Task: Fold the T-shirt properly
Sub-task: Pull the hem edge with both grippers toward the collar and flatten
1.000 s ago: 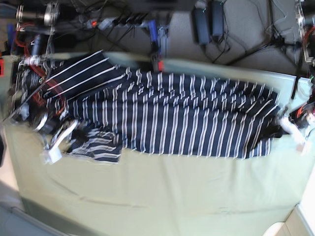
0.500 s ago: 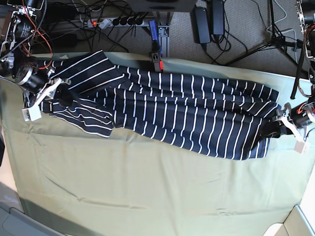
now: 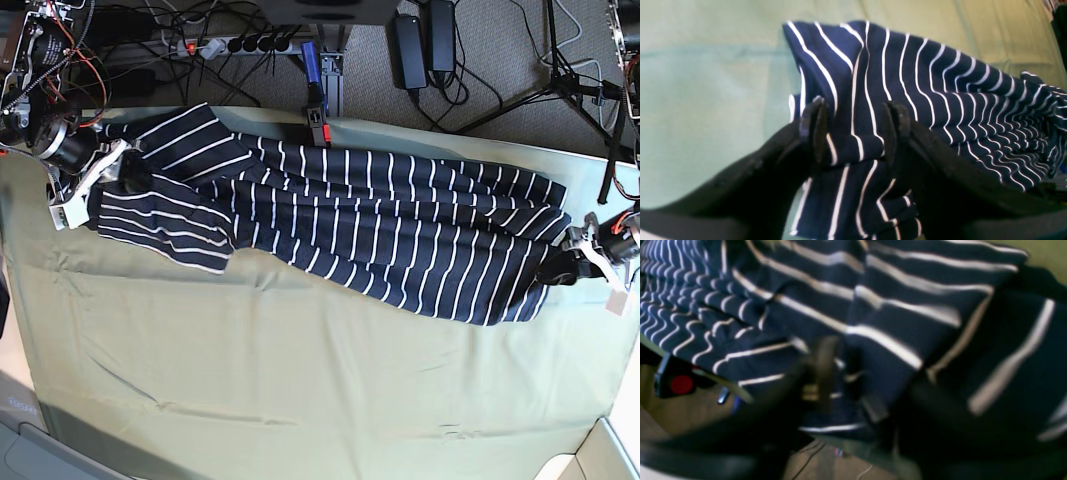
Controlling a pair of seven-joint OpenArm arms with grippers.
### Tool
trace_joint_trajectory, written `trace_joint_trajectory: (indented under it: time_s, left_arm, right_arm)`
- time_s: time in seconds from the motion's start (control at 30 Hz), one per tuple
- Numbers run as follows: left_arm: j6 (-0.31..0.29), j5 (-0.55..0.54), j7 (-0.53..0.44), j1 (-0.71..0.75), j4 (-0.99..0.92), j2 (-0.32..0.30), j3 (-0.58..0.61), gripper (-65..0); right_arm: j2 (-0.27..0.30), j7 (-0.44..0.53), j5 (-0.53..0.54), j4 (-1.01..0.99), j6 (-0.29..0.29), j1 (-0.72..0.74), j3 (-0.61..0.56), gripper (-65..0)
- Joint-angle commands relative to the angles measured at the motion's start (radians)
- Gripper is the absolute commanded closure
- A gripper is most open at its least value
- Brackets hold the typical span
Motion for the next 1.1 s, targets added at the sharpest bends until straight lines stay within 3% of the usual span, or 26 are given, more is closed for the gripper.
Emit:
trace_joint_trajectory:
  time_s: [0.0,0.27,0.5,0.83,1.07]
  left_arm:
    - [-0.024,-0.021,-0.017,-0.017,0.016,-0.024,-0.024,-29.5]
    - [-0.024,0.005,-0.038,-0.017,0.084,-0.024,-0.101,-29.5]
    - [-0.024,0.225,-0.291,-0.031,0.089,-0.015,-0.095,-33.2]
    - [-0.024,0.24,-0.294,-0.159,-0.188,0.003,0.007,-33.4]
    - [-0.024,0.111,-0.207,-0.183,-0.251,0.029,0.007,-33.4]
  right_arm:
    - [0.016,0.02,0.015,0.017,0.058,0.006,0.01,-33.0]
    - [0.014,0.058,0.026,0.041,0.057,0.03,0.05,-34.4]
    - [0.012,0.054,0.077,0.044,0.058,0.098,0.078,-34.3]
    - [0.008,0.03,0.077,0.043,0.058,0.111,0.078,-34.3]
    - [0.008,0.019,0.103,0.043,0.059,0.111,0.078,-34.3]
